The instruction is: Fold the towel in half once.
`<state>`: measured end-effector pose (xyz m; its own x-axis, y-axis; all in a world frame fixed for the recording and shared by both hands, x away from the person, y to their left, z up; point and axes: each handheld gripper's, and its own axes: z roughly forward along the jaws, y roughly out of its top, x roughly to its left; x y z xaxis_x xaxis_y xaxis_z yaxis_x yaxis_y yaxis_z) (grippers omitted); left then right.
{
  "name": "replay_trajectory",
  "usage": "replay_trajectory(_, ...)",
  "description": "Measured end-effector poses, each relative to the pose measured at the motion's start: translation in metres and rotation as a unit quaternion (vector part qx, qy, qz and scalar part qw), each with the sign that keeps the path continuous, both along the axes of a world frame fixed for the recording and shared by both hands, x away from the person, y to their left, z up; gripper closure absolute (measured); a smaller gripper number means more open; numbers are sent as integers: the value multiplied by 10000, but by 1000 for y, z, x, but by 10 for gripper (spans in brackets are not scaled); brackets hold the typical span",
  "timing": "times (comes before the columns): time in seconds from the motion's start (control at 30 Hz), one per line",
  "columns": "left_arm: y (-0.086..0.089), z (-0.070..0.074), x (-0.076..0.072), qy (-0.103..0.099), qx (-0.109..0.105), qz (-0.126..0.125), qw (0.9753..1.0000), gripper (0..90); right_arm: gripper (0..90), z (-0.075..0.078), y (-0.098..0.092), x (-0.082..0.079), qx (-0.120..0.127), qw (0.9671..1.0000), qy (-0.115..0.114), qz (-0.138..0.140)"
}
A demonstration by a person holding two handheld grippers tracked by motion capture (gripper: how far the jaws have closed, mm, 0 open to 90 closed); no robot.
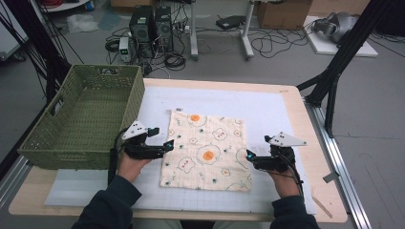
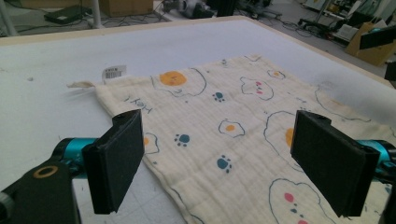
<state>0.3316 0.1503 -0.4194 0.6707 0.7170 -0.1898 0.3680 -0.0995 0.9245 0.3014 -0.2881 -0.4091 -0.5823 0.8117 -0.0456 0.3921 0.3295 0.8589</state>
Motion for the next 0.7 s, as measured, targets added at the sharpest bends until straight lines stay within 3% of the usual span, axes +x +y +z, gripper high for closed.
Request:
replay_trajectory(0.17,-3,3,10,153,-117,-177,9997,199,114,0,-1,0,-3,10000,26,13)
replay_trajectory(0.37,-14,12,28,156,-172,-104,9997,199,114,-1,-3,-2,90,9999,70,12)
replay_trajectory(0.53,-21,21,44,142,55,65,9999,224,114,-1,-3,1,216,9997,132,23)
replay_trajectory(0.7,-29,24,60,201,215,37,9996,251,115,-1,-2,2,271,9995,157,10)
